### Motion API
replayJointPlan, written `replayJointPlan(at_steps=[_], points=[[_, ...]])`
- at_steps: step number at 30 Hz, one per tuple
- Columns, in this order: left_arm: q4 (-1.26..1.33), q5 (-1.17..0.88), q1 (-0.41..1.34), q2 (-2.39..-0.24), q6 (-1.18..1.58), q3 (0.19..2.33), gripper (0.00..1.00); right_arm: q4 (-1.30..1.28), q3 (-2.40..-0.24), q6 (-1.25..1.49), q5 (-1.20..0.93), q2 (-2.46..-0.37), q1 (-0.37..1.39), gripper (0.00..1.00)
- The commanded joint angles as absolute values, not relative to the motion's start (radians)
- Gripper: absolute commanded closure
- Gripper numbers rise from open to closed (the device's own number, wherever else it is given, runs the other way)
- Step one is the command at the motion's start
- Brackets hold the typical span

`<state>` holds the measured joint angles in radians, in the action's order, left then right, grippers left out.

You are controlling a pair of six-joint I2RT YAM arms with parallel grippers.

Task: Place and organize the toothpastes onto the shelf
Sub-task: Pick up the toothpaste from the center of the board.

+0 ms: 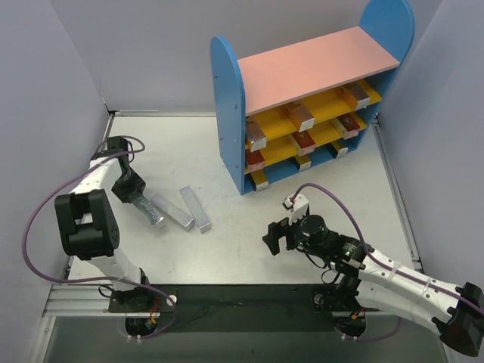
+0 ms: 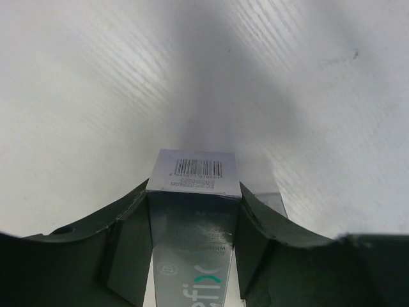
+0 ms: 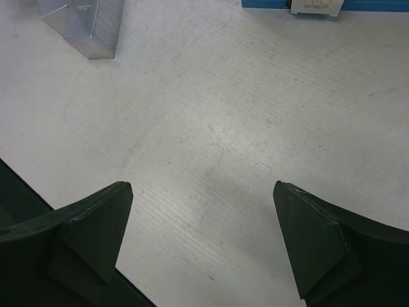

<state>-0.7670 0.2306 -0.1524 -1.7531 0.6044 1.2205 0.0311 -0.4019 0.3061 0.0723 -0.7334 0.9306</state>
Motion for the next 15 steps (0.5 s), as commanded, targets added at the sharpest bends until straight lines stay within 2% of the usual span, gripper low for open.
replayJointPlan(at_steps=[1, 8, 15], points=[[-0.854, 0.179, -0.143, -1.588, 0.758, 1.2, 0.67, 0.135, -0.428, 0.279, 0.028, -0.781, 0.939, 0.01], [-0.899, 0.11, -0.008, -1.373, 0.994, 1.126, 0.66, 0.23, -0.517, 0.212, -0.052, -0.874, 0.954, 0.01], [-0.911, 0.035, 0.208, -1.296, 1.216, 1.137, 0.66, 0.276, -0.639, 0.08, -0.08, -0.977, 1.0, 0.02]])
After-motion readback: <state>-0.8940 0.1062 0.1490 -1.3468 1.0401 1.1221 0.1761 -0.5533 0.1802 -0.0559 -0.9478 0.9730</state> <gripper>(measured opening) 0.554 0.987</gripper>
